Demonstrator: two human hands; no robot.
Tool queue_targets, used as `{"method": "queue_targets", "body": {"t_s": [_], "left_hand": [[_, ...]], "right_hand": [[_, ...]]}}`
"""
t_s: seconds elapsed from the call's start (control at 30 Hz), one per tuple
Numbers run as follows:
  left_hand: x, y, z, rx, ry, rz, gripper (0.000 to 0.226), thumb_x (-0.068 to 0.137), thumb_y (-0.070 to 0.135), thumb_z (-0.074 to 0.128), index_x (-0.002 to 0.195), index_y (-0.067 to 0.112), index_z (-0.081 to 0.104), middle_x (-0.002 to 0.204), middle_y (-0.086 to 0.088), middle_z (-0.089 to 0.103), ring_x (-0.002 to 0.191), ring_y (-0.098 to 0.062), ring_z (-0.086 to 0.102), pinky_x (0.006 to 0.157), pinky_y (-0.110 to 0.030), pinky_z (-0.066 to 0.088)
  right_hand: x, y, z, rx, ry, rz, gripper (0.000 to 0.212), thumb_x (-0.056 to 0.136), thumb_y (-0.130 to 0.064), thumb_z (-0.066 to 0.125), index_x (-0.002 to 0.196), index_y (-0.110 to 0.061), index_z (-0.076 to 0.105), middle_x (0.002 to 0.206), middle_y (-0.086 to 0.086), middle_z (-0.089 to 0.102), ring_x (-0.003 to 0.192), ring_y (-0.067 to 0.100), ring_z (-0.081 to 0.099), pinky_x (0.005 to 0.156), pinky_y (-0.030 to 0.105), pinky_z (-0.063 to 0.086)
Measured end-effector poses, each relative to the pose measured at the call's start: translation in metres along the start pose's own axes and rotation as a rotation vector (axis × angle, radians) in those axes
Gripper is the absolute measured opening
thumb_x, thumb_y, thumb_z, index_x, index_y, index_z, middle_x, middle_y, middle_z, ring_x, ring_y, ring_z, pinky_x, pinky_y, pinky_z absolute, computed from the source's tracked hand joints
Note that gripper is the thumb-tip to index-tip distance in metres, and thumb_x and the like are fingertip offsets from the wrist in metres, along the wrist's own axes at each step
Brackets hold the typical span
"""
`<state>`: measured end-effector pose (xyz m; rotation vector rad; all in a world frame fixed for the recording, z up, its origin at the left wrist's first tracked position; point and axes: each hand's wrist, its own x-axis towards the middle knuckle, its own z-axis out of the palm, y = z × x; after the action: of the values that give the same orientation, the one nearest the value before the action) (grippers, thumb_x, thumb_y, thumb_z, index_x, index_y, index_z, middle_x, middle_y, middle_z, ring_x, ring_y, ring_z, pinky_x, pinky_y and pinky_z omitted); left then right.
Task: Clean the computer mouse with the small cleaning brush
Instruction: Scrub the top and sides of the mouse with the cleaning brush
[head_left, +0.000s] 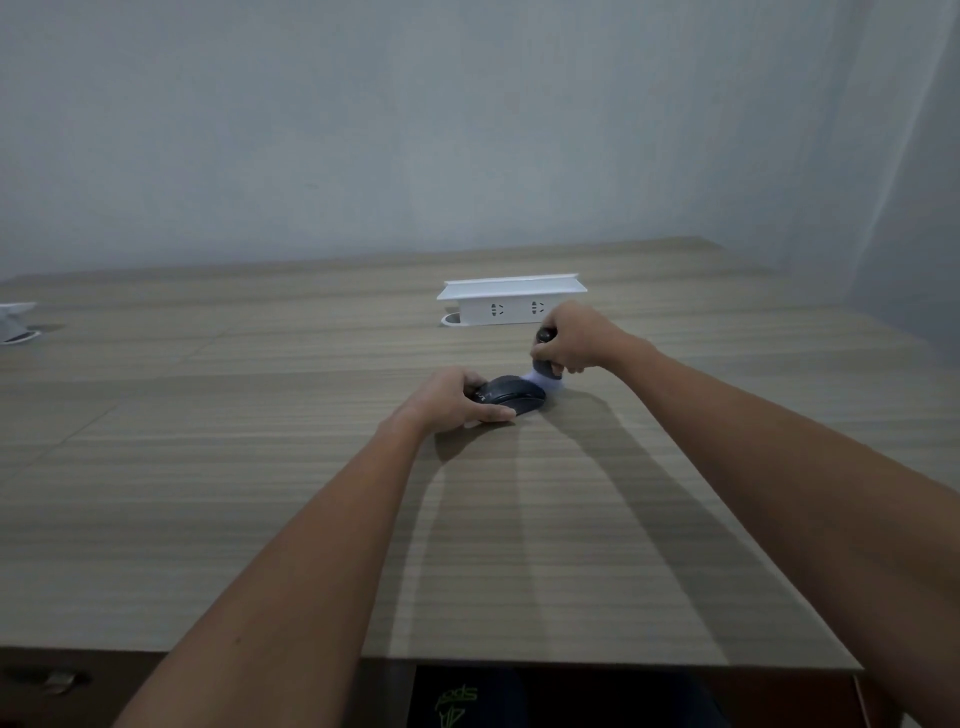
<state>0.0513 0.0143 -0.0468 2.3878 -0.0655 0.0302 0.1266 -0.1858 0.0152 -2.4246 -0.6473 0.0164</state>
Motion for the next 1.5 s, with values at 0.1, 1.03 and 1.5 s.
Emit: {"method": "queue_targets", "body": {"t_s": [0.1, 1.03, 1.5], "left_hand": [[-0.001, 0.001, 0.0, 0.013, 0.005, -0.005, 0.038, 0.07, 0.051, 0.082, 0.096, 0.023, 0.076, 0.079, 0.0, 0.075, 0.068, -0.01, 0.062, 0.058, -0.019, 0.044], [0.0, 0.002, 0.003, -0.115, 0.058, -0.051, 0.028, 0.095, 0.04, 0.06, 0.113, 0.026, 0.075, 0.105, -0.006, 0.077, 0.09, -0.019, 0.068, 0.095, -0.044, 0.052], [0.003, 0.01, 0.008, -0.2, 0.104, -0.158, 0.031, 0.098, 0.032, 0.059, 0.12, 0.015, 0.073, 0.115, -0.008, 0.075, 0.093, -0.021, 0.062, 0.098, -0.044, 0.051]], "right_hand": [[0.0, 0.002, 0.0, 0.129, 0.049, -0.028, 0.021, 0.09, -0.012, 0.067, 0.09, 0.007, 0.073, 0.063, 0.01, 0.069, 0.042, 0.015, 0.051, 0.041, 0.02, 0.043], [-0.049, 0.032, 0.017, 0.366, 0.209, -0.169, 0.011, 0.095, -0.011, 0.064, 0.096, -0.001, 0.069, 0.063, 0.008, 0.068, 0.045, 0.008, 0.061, 0.049, 0.023, 0.051], [-0.056, 0.041, 0.027, 0.28, 0.122, -0.11, 0.012, 0.094, -0.018, 0.069, 0.091, -0.006, 0.065, 0.068, 0.01, 0.074, 0.048, 0.011, 0.065, 0.053, 0.034, 0.058]]}}
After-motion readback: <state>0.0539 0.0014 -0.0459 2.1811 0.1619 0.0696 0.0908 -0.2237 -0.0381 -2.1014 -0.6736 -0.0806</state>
